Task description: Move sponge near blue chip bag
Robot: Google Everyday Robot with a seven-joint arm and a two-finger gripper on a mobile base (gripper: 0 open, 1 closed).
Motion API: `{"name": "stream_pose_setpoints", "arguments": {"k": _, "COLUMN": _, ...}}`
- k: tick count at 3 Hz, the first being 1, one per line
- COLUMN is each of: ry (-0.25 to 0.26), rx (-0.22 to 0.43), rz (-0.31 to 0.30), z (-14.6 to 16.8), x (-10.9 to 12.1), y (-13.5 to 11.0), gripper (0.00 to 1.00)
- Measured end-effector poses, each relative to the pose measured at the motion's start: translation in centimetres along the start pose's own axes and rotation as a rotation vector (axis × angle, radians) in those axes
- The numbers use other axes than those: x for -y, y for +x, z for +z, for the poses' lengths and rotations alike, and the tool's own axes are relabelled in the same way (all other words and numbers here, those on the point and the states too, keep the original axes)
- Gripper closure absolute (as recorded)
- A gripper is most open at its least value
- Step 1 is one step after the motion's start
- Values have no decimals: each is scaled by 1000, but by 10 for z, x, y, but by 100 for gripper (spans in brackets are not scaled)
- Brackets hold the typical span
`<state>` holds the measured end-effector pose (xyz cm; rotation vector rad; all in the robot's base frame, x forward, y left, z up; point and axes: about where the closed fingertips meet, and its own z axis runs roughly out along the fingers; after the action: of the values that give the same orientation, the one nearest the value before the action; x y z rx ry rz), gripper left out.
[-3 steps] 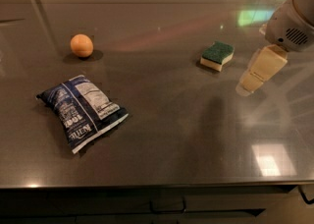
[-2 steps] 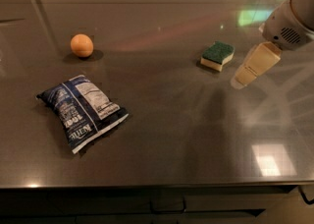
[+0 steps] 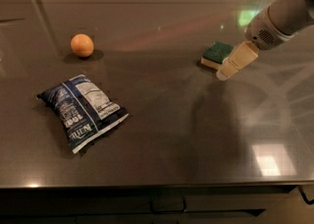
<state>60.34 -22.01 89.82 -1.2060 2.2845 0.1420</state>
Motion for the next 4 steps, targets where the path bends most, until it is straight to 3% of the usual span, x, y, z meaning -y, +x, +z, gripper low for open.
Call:
{"name": "stream_pose_setpoints", "arguments": {"k": 2, "ry": -16, "rx": 12, "rz": 37, "z": 47, "x": 44, "y": -9, "gripper": 0}}
{"name": "stream_pose_setpoints", "arguments": {"k": 4, "ry": -25, "rx": 3, "rz": 91, "z": 75, "x": 67, "y": -10, "gripper": 0}}
